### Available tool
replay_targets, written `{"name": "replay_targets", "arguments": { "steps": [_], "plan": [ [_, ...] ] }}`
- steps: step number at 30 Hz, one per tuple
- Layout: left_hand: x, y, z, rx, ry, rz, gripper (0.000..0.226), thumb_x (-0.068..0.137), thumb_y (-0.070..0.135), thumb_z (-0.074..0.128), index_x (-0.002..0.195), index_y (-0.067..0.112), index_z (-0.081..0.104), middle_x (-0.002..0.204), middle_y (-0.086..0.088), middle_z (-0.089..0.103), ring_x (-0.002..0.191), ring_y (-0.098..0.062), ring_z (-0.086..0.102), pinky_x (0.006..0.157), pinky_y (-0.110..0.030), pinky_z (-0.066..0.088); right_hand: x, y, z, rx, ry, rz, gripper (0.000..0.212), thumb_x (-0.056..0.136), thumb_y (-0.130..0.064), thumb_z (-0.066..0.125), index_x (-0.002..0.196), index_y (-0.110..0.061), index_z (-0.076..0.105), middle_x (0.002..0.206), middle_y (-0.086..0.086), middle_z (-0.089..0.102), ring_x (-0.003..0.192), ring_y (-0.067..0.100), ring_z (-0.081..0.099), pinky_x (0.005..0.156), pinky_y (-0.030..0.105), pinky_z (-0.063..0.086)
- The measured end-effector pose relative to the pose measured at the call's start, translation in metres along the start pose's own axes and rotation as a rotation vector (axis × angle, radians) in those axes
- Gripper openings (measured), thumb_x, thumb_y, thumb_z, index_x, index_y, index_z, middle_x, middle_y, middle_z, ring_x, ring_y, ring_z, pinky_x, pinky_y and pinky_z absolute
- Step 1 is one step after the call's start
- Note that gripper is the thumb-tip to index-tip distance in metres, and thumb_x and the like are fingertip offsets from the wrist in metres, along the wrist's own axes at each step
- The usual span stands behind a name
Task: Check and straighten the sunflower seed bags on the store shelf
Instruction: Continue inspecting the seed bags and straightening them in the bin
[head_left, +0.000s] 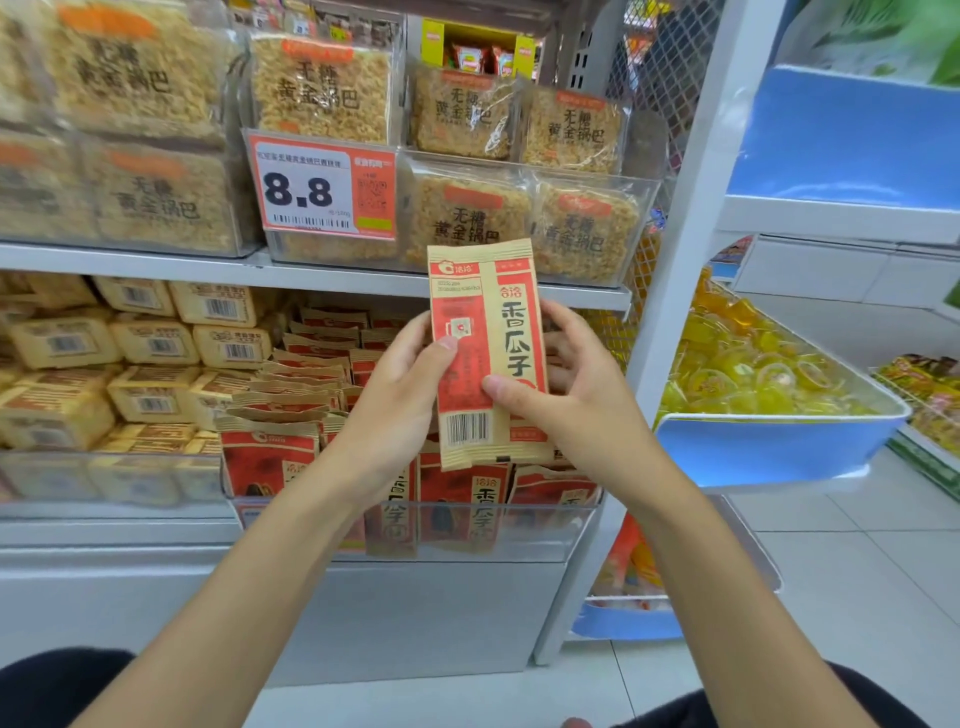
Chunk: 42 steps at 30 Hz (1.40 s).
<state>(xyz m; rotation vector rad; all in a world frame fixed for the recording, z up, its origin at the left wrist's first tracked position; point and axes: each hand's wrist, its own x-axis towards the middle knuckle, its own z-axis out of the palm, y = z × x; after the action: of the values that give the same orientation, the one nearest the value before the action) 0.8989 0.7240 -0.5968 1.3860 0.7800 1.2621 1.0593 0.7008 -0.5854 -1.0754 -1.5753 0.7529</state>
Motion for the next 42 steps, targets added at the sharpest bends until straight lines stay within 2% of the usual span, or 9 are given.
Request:
{"name": "replay_targets", "arguments": {
  "steps": [7, 14, 20, 25, 28, 33, 36, 39, 42],
  "plan": [
    [-0.004, 0.001, -0.002, 0.128, -0.231, -0.029, 0.033, 0.104, 0.026, 0.040, 0.136, 0.033, 0.048, 0.113, 0.007, 0.073, 0.101, -0.012, 0.071, 0.077, -0.027, 0.059, 0.007, 0.001, -0.010, 0.240, 0.211, 0.027, 0.010, 0.094, -0.017, 0.062, 0.103, -0.018, 0.066, 0.095, -0.002, 0.075, 0.088, 0.013, 0.071, 0.079, 0.033, 0.058],
    [-0.007, 0.003, -0.004, 0.183, -0.299, -0.074, 0.036, 0.103, 0.030, 0.041, 0.139, 0.035, 0.044, 0.112, 0.015, 0.072, 0.102, -0.006, 0.070, 0.077, -0.024, 0.059, 0.007, 0.003, -0.018, 0.234, 0.194, 0.059, 0.009, 0.093, -0.011, 0.062, 0.098, -0.014, 0.069, 0.091, 0.001, 0.076, 0.084, 0.016, 0.072, 0.074, 0.030, 0.058],
    [-0.008, 0.008, -0.008, 0.111, -0.460, -0.200, 0.034, 0.095, 0.043, 0.048, 0.128, 0.037, 0.053, 0.116, 0.000, 0.072, 0.107, -0.019, 0.069, 0.091, -0.042, 0.055, 0.007, -0.002, -0.028, 0.422, 0.175, 0.104, 0.021, 0.099, -0.019, 0.051, 0.088, -0.014, 0.068, 0.069, -0.002, 0.071, 0.060, 0.008, 0.065, 0.055, 0.019, 0.051],
    [-0.010, 0.003, -0.006, -0.218, -0.559, -0.421, 0.044, 0.091, 0.049, 0.046, 0.129, 0.029, 0.058, 0.127, -0.007, 0.068, 0.118, -0.025, 0.064, 0.093, -0.041, 0.056, 0.010, 0.001, -0.024, 0.684, 0.084, 0.126, 0.018, 0.093, -0.027, 0.053, 0.094, -0.015, 0.066, 0.082, 0.001, 0.069, 0.076, 0.015, 0.061, 0.083, 0.036, 0.046],
    [-0.013, -0.008, -0.005, -0.294, -0.783, -0.528, 0.054, 0.093, 0.054, 0.045, 0.133, 0.020, 0.059, 0.127, -0.013, 0.065, 0.119, -0.028, 0.062, 0.096, -0.043, 0.052, 0.012, 0.000, -0.019, 0.770, 0.015, 0.122, 0.017, 0.091, -0.027, 0.054, 0.093, -0.015, 0.065, 0.083, 0.001, 0.070, 0.076, 0.012, 0.064, 0.083, 0.034, 0.049],
    [-0.018, 0.007, 0.013, -0.184, -0.487, -0.387, 0.036, 0.080, 0.049, 0.054, 0.085, 0.023, 0.079, 0.081, 0.001, 0.073, 0.069, -0.009, 0.068, 0.063, -0.021, 0.055, 0.012, -0.006, -0.031, 0.615, -0.049, 0.154, 0.037, 0.103, -0.035, 0.036, 0.112, -0.017, 0.068, 0.113, 0.009, 0.069, 0.105, 0.020, 0.063, 0.097, 0.037, 0.048],
    [-0.016, 0.007, 0.022, 0.097, -0.171, -0.144, 0.029, 0.078, 0.044, 0.066, 0.096, 0.021, 0.070, 0.085, 0.002, 0.077, 0.073, -0.009, 0.073, 0.062, -0.023, 0.056, 0.005, -0.012, -0.049, 0.548, -0.166, 0.190, 0.064, 0.092, -0.060, 0.031, 0.126, -0.015, 0.061, 0.121, 0.018, 0.064, 0.113, 0.030, 0.060, 0.092, 0.038, 0.054],
    [-0.016, -0.002, 0.029, 0.355, 0.016, 0.058, 0.034, 0.078, 0.049, 0.070, 0.104, 0.027, 0.066, 0.090, 0.011, 0.076, 0.079, -0.004, 0.073, 0.065, -0.022, 0.058, 0.001, -0.010, -0.058, 0.299, -0.177, 0.143, 0.045, 0.087, -0.032, 0.067, 0.126, -0.014, 0.055, 0.113, 0.013, 0.069, 0.103, 0.027, 0.068, 0.083, 0.039, 0.059],
    [-0.013, -0.004, 0.027, 0.606, -0.084, 0.098, 0.051, 0.071, 0.063, 0.066, 0.113, 0.035, 0.057, 0.099, 0.019, 0.066, 0.091, 0.005, 0.062, 0.074, -0.016, 0.050, 0.000, -0.007, -0.074, 0.141, -0.037, 0.095, 0.048, 0.073, -0.014, 0.074, 0.119, -0.014, 0.058, 0.097, 0.004, 0.074, 0.091, 0.022, 0.072, 0.080, 0.040, 0.060]
  ]
}}
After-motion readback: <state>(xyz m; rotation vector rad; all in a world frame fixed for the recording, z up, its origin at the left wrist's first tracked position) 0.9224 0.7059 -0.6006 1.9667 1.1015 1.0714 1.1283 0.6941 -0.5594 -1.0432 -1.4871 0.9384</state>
